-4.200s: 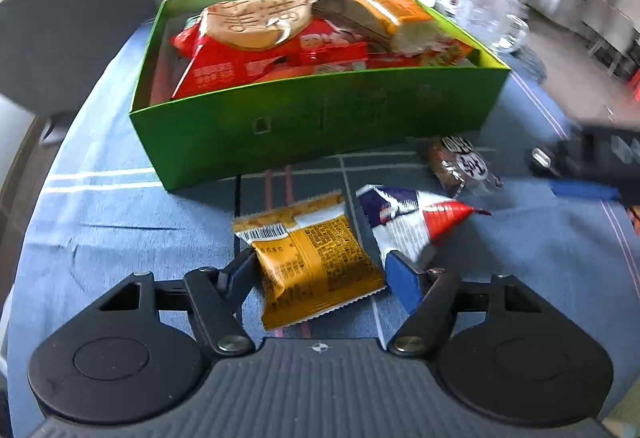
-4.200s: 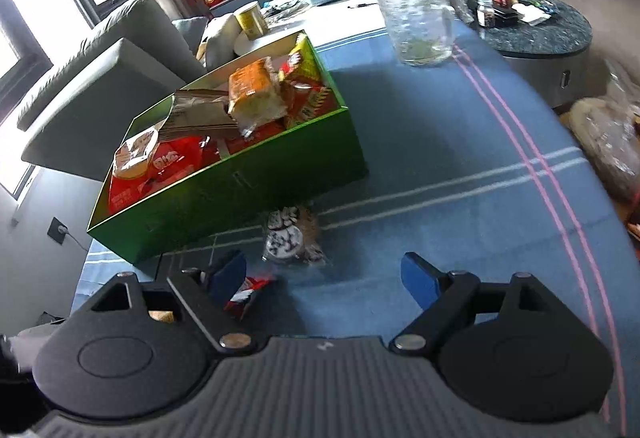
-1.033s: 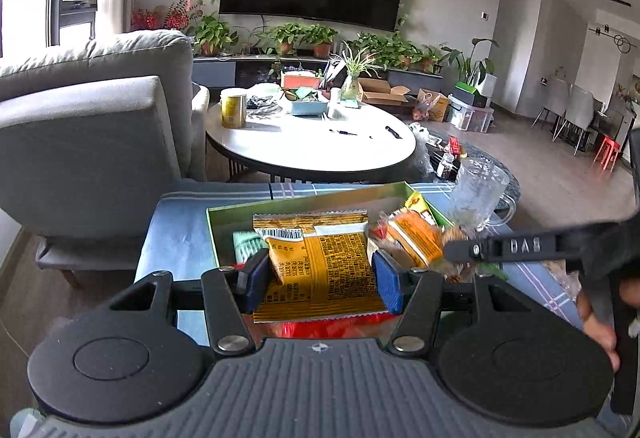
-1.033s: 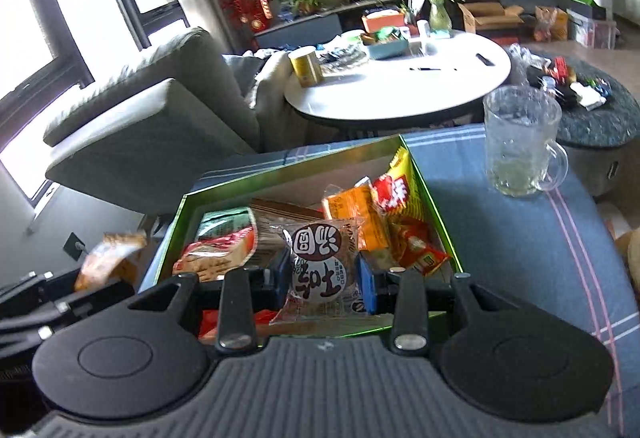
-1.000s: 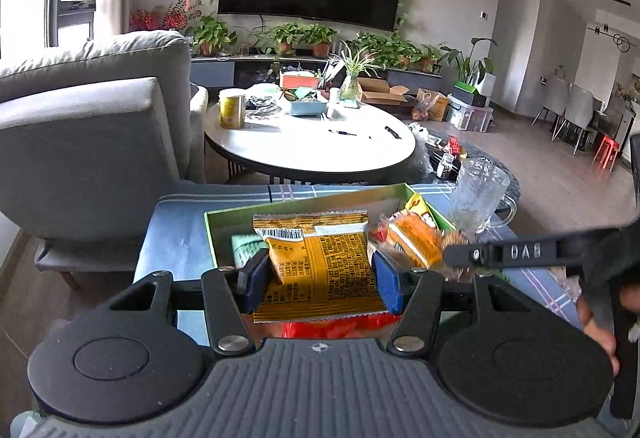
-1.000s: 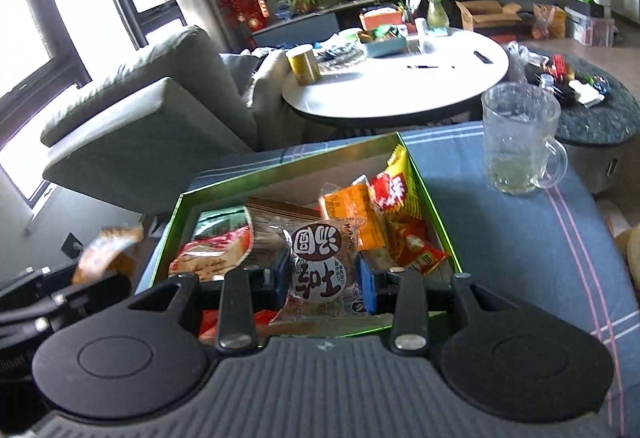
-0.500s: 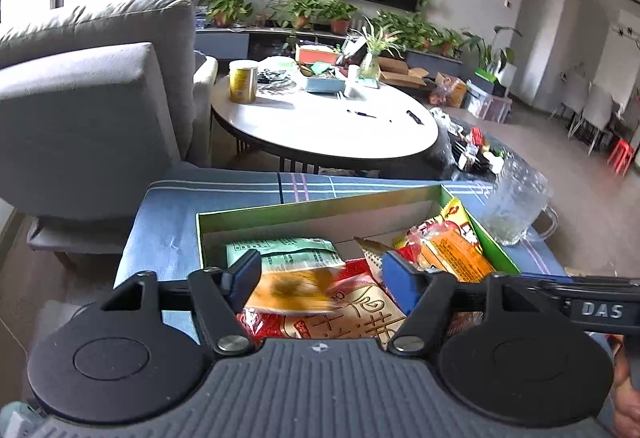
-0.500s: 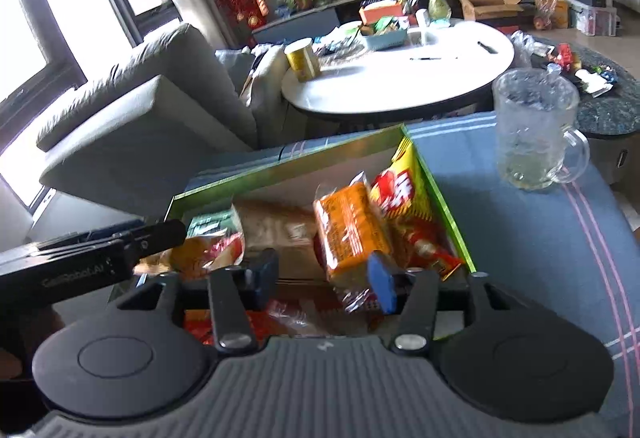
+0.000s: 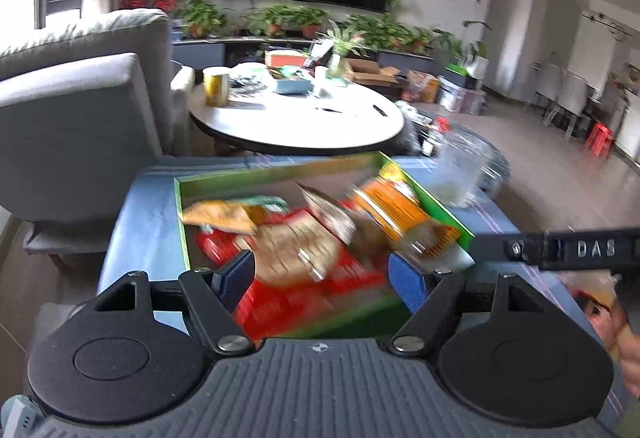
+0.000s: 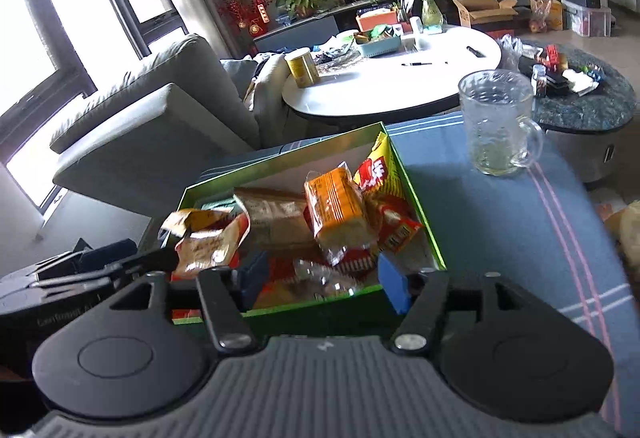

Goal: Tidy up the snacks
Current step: 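Grasp the bread roll packet with the right gripper while the left approaches the red-white-blue packet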

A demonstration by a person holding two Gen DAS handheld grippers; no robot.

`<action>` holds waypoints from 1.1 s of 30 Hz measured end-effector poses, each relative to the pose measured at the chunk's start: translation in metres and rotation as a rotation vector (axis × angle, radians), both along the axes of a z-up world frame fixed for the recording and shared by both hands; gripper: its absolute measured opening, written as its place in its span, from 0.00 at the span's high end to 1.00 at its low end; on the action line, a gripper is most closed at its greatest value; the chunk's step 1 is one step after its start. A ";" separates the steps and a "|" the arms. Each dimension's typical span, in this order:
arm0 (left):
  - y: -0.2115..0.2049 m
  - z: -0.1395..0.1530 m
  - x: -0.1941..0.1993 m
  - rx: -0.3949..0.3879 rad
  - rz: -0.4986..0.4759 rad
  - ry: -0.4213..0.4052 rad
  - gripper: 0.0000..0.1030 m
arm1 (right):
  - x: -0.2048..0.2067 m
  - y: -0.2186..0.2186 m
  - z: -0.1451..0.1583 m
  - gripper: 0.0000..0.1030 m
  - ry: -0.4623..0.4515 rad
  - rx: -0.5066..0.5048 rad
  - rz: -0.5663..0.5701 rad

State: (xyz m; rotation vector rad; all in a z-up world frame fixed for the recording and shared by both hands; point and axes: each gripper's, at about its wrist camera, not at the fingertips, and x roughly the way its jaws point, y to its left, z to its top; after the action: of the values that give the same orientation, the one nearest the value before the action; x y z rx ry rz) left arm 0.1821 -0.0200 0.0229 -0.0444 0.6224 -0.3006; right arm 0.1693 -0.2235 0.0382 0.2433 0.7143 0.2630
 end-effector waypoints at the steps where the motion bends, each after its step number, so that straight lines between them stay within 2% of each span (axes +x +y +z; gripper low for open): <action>1: -0.002 -0.001 -0.008 -0.004 -0.014 0.004 0.30 | -0.007 -0.001 0.001 0.21 -0.006 -0.010 0.004; 7: -0.008 -0.014 -0.044 -0.034 -0.043 0.045 0.29 | -0.057 -0.021 -0.010 0.21 0.029 -0.084 0.039; 12: -0.008 -0.020 -0.072 -0.049 -0.017 0.040 0.29 | -0.104 -0.019 -0.033 0.21 0.087 -0.181 0.173; 15: -0.011 -0.021 -0.085 -0.052 -0.001 0.033 0.29 | -0.123 -0.013 -0.047 0.21 0.130 -0.200 0.230; 18: -0.014 -0.020 -0.097 -0.061 0.001 0.030 0.29 | -0.134 -0.004 -0.061 0.21 0.163 -0.216 0.262; 21: -0.020 -0.015 -0.110 -0.002 -0.010 0.008 0.29 | -0.140 0.006 -0.068 0.21 0.171 -0.238 0.276; 23: -0.021 -0.011 -0.119 0.011 -0.019 -0.025 0.29 | -0.141 0.010 -0.070 0.21 0.170 -0.249 0.263; 27: -0.018 -0.011 -0.130 -0.031 -0.023 -0.048 0.29 | -0.147 0.013 -0.068 0.21 0.158 -0.273 0.252; 33: -0.018 -0.026 -0.129 -0.033 -0.003 0.005 0.28 | -0.153 0.013 -0.071 0.21 0.163 -0.288 0.263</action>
State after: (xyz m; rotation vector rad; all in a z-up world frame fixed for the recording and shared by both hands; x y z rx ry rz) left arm 0.0533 -0.0381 -0.0028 -0.0762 0.6222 -0.3138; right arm 0.0160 -0.2104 -0.0331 -0.1064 0.9371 0.3888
